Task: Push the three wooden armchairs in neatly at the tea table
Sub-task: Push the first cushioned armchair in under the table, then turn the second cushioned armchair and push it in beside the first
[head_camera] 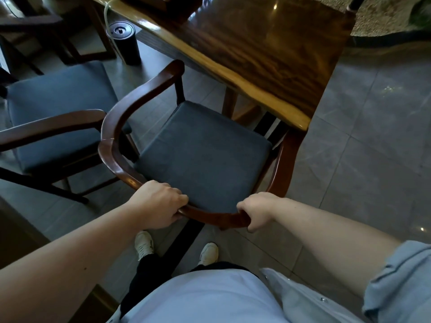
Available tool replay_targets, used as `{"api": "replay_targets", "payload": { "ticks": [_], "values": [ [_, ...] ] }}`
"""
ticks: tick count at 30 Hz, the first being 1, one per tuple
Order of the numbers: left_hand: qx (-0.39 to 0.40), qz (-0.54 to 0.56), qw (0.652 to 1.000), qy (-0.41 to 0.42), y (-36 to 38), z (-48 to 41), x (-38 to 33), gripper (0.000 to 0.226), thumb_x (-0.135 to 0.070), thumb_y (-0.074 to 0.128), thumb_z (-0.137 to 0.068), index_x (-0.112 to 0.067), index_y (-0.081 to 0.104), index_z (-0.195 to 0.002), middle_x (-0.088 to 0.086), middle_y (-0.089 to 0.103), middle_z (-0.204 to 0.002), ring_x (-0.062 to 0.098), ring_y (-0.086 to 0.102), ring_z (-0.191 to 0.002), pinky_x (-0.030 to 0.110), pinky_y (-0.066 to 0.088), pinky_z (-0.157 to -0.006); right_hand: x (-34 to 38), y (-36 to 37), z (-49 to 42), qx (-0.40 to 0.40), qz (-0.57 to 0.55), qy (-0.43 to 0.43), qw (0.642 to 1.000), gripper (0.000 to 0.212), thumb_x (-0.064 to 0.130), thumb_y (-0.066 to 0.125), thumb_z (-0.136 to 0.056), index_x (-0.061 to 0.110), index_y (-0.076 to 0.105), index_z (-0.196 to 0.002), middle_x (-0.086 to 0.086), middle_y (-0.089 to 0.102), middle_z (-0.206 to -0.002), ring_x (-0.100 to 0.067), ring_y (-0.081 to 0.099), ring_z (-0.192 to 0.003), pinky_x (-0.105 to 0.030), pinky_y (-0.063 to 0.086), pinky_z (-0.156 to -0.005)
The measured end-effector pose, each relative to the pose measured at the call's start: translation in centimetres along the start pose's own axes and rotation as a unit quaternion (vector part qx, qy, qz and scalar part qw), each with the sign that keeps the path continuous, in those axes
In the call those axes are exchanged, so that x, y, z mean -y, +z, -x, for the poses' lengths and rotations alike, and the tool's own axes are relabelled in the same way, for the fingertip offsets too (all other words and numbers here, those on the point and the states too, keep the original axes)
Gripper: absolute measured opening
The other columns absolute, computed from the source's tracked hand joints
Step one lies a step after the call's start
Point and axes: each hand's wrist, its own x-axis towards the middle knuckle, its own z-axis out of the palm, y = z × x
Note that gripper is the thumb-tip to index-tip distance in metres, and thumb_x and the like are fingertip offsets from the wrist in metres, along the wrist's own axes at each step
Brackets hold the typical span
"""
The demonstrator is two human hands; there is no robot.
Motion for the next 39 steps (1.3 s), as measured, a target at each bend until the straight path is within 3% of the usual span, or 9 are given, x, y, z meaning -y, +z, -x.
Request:
{"api": "replay_targets", "payload": {
  "ticks": [3,5,9,13,16,21,29,34,39],
  "values": [
    [-0.013,0.040,0.999,0.008,-0.4,0.5,0.1,0.055,-0.073,0.037,-0.078,-0.029,0.059,-0.104,-0.008,0.066,-0.096,0.019,0.062,-0.092,0.038,0.051,-0.072,-0.2,-2.2,0.9,-0.013,-0.017,-0.014,1.000,0.058,0.038,0.069,-0.079,0.026,0.050,-0.132,0.003,0.060,-0.117,-0.021,0.058,-0.103,-0.038,0.052,-0.084],
    [-0.050,0.057,0.997,-0.013,-0.9,1.3,0.7,0.062,-0.075,0.032,-0.081,-0.026,0.061,-0.105,-0.007,0.067,-0.097,0.020,0.062,-0.091,0.039,0.052,-0.073,0.0,-4.4,1.4,-0.078,-0.004,-0.031,0.996,0.062,0.036,0.064,-0.082,0.028,0.044,-0.140,0.001,0.053,-0.137,-0.022,0.052,-0.120,-0.042,0.048,-0.095],
    [-0.113,0.039,0.986,-0.115,-2.7,4.2,3.1,0.056,-0.061,0.030,-0.087,-0.021,0.062,-0.108,-0.002,0.068,-0.101,0.023,0.062,-0.095,0.039,0.054,-0.071,2.7,-9.1,1.7,-0.223,0.046,-0.058,0.972,0.059,0.043,0.055,-0.093,0.031,0.035,-0.147,0.006,0.040,-0.152,-0.019,0.045,-0.131,-0.037,0.044,-0.099],
    [-0.132,0.053,0.967,-0.211,-4.3,9.0,6.2,0.041,-0.047,0.045,-0.090,-0.022,0.060,-0.118,0.000,0.065,-0.116,0.025,0.059,-0.107,0.041,0.055,-0.076,5.9,-13.2,0.4,-0.300,-0.006,-0.097,0.949,0.064,0.044,0.055,-0.094,0.033,0.027,-0.151,0.008,0.034,-0.157,-0.016,0.042,-0.134,-0.037,0.046,-0.098],
    [-0.132,0.035,0.954,-0.269,-4.9,13.1,8.3,0.039,-0.041,0.057,-0.089,-0.022,0.059,-0.123,0.001,0.063,-0.120,0.024,0.057,-0.111,0.041,0.054,-0.082,7.9,-16.4,-0.8,-0.316,-0.004,-0.120,0.941,0.067,0.045,0.056,-0.095,0.033,0.024,-0.152,0.007,0.030,-0.159,-0.016,0.038,-0.137,-0.037,0.043,-0.102],
    [-0.150,-0.004,0.932,-0.331,-5.3,18.1,12.5,0.038,-0.033,0.068,-0.083,-0.012,0.065,-0.115,0.009,0.069,-0.108,0.030,0.063,-0.099,0.043,0.056,-0.077,12.6,-21.0,-4.0,-0.355,0.046,-0.145,0.922,0.068,0.049,0.055,-0.094,0.028,0.027,-0.152,0.000,0.034,-0.158,-0.021,0.040,-0.137,-0.038,0.040,-0.103],
    [-0.140,-0.009,0.923,-0.359,-4.1,22.9,21.3,0.054,-0.037,0.075,-0.077,-0.009,0.062,-0.121,0.014,0.066,-0.116,0.033,0.060,-0.108,0.045,0.052,-0.087,22.3,-27.8,-10.6,-0.368,0.106,-0.182,0.905,0.077,0.061,0.054,-0.089,0.022,0.033,-0.151,-0.011,0.038,-0.155,-0.029,0.039,-0.138,-0.043,0.033,-0.110],
    [-0.105,-0.007,0.924,-0.367,-2.5,25.4,27.4,0.059,-0.045,0.068,-0.082,-0.013,0.056,-0.130,0.012,0.062,-0.126,0.032,0.054,-0.118,0.046,0.046,-0.098,26.9,-30.7,-15.3,-0.340,0.140,-0.181,0.912,0.080,0.061,0.055,-0.088,0.022,0.029,-0.152,-0.014,0.035,-0.156,-0.031,0.038,-0.138,-0.044,0.032,-0.111],
    [-0.044,-0.025,0.937,-0.345,-0.4,27.5,32.2,0.065,-0.053,0.046,-0.092,-0.021,0.033,-0.146,0.009,0.041,-0.149,0.032,0.031,-0.138,0.047,0.025,-0.115,30.8,-32.3,-19.2,-0.314,0.159,-0.180,0.919,0.082,0.063,0.052,-0.088,0.027,0.019,-0.154,-0.012,0.027,-0.160,-0.030,0.031,-0.142,-0.045,0.027,-0.114]
  ]
}}
